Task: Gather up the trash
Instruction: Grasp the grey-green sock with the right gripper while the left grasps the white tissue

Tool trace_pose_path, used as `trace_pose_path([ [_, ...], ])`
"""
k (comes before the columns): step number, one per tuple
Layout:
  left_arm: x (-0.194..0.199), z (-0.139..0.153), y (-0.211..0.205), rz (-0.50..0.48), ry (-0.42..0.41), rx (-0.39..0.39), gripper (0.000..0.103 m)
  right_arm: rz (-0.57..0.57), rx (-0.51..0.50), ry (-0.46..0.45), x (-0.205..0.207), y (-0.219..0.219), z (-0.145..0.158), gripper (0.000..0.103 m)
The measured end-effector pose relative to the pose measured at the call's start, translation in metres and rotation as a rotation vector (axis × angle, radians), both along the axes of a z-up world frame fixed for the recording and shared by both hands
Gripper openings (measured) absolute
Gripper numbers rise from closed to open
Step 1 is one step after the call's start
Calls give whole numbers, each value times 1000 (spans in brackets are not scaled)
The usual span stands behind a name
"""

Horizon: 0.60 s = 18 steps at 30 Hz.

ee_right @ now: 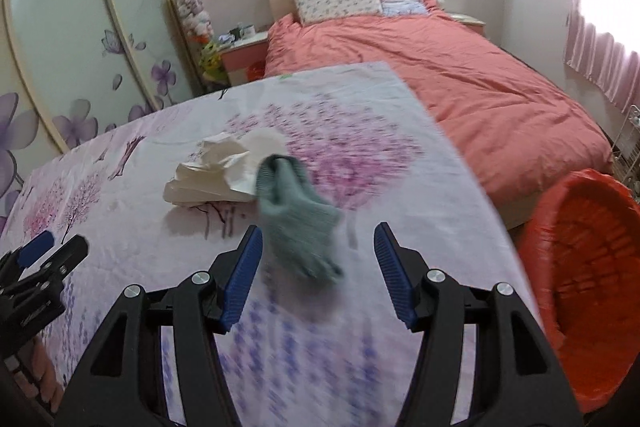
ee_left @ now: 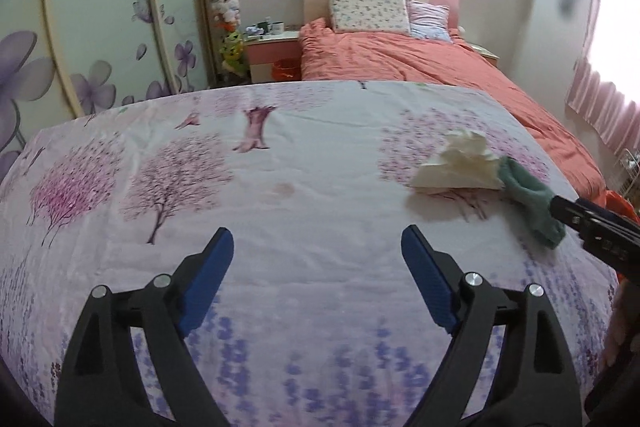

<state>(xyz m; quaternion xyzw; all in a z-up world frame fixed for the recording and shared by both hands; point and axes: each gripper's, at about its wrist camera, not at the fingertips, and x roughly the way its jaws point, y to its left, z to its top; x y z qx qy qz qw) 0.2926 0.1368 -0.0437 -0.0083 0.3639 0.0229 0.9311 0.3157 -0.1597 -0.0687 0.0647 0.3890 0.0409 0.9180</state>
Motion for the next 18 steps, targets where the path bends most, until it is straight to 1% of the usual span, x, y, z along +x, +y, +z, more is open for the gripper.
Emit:
trace_pose_path([
  [2, 0, -1, 5, 8, 2, -7, 85, -11, 0, 21, 9, 5, -6, 58],
  [3, 1, -1, 8, 11, 4, -12, 85, -17, -7, 31, 13, 7, -9, 56],
  [4, 3, -2, 8, 13, 6, -16, 85, -21, -12, 43, 16, 5, -13, 49],
  [5, 4, -3, 9, 14, 8, -21, 85, -21, -11, 54, 16, 5, -15, 27],
  [7, 6, -4, 7, 10, 12, -36, 85, -34, 10, 67, 12, 0, -17, 9],
  [8, 8, -4, 6, 6, 14, -42, 85, -43, 24, 58, 7, -5, -16, 6],
  [12, 17, -4, -13, -12, 14, -68, 89, -124, 35, 25, -9, -25, -10, 6],
  [15, 27, -1, -37, -42, 9, -85, 92, -161, 3, 17, -17, -37, -9, 6],
  [18, 40, 4, -67, -76, -5, -73, 96, -177, -21, 18, -22, -45, -12, 6],
])
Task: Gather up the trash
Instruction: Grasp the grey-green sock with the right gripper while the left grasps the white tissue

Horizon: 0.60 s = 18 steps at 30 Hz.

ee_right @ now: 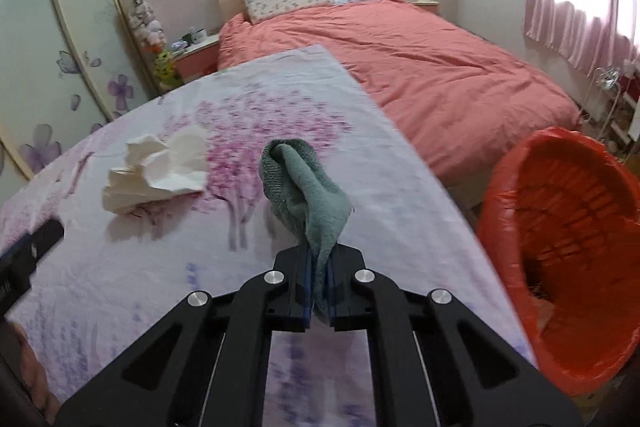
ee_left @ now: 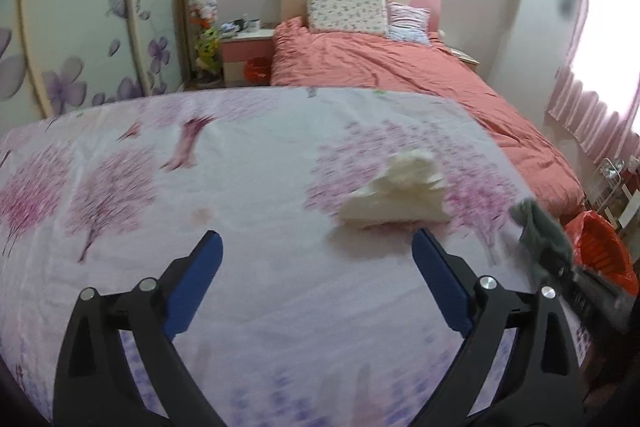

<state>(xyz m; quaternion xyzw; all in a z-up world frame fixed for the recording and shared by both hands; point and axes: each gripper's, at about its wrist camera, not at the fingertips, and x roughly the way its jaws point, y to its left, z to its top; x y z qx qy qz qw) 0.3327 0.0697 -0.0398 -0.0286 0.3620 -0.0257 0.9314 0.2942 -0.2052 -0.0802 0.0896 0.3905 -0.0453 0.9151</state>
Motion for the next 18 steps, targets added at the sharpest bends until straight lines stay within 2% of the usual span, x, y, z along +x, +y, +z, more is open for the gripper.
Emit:
trace_pose_path([
  [4, 22, 4, -38, -33, -14, 25, 99, -11, 31, 8, -3, -10, -3, 6],
  [9, 55, -10, -72, -37, 36, 89, 99, 0, 40, 9, -2, -10, -4, 6],
  [12, 69, -21, -78, -17, 63, 123, 99, 15, 47, 11, -3, -10, -4, 6],
  [16, 78, -33, -73, -17, 95, 110, 98, 27, 58, 19, -1, -11, -6, 6],
  [17, 80, -35, -70, -20, 101, 110, 96, 30, 59, 21, 0, -11, -6, 6],
  [18, 82, -39, -69, -27, 115, 107, 89, 33, 60, 21, 0, -11, -6, 6],
])
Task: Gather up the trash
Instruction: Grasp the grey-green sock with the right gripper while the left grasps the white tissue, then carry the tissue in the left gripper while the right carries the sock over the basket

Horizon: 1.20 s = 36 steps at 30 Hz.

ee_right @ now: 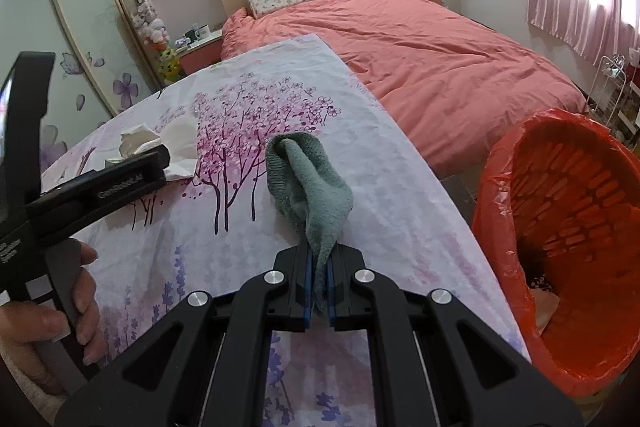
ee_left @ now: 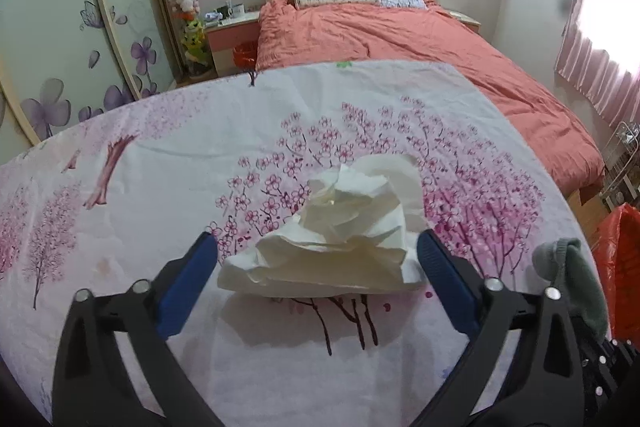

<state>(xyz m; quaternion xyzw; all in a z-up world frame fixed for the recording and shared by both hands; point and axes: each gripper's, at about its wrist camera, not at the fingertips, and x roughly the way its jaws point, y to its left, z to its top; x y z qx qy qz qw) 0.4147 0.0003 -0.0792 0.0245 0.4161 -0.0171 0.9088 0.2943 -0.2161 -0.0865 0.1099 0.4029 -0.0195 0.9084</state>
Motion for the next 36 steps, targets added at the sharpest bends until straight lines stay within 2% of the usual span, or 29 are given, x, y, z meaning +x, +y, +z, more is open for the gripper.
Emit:
trace_pose_path([
  [3, 5, -4, 6, 3, 32, -37, 77, 4, 7, 1, 0, 0, -1, 6],
  [9, 5, -4, 8, -11, 23, -53, 67, 5, 9, 2, -1, -1, -1, 6],
  [14, -3, 0, 11, -16, 1, -39, 67, 9, 2, -6, -2, -1, 0, 6],
  [22, -34, 17, 36, 4, -32, -43, 67, 19, 33, -23, -13, 7, 10, 6],
  [29, -76, 46, 58, -4, -83, -61, 67, 28, 47, -83, -33, 9, 37, 6],
  [36, -114, 77, 52, -59, -140, -72, 67, 6, 50, -145, -59, -6, 64, 6],
])
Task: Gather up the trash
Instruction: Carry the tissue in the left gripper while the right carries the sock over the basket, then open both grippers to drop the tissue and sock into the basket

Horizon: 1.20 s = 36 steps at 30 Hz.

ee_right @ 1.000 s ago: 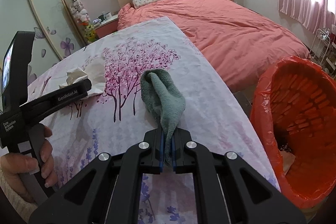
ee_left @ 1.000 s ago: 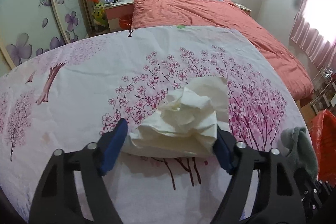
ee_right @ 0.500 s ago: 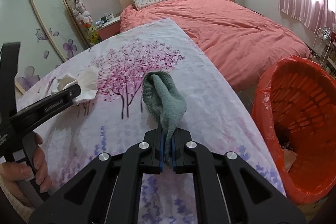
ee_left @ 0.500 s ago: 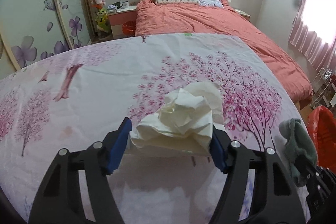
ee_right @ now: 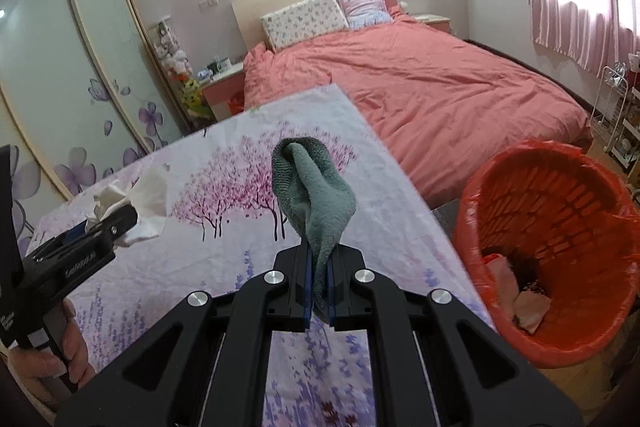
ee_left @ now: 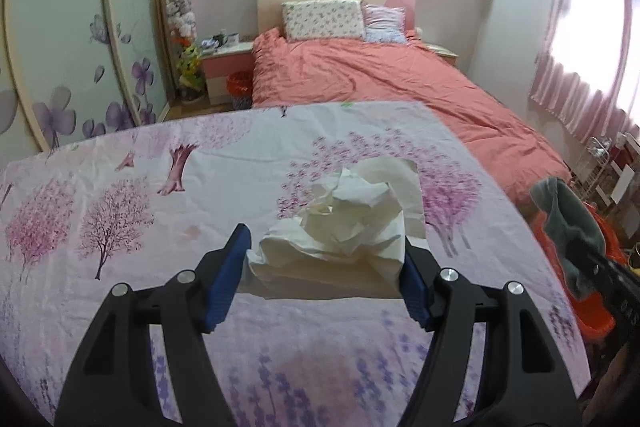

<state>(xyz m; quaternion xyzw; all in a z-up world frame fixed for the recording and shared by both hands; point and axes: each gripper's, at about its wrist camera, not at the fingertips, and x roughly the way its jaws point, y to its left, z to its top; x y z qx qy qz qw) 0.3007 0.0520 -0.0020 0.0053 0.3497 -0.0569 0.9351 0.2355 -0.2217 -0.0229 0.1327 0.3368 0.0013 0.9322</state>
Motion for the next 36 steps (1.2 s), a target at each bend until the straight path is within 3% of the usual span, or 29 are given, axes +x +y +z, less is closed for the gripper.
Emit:
trace_pose_path([
  [10, -39, 32, -44, -107, -53, -5, 67, -71, 2, -65, -35, -40, 23, 6],
  [21, -75, 47, -134, -278, -77, -19, 67, -210, 28, -96, -69, -113, 27, 6],
  [36, -88, 11, -271, -470, -22, -26, 67, -317, 129, -80, -71, -194, 3, 6],
])
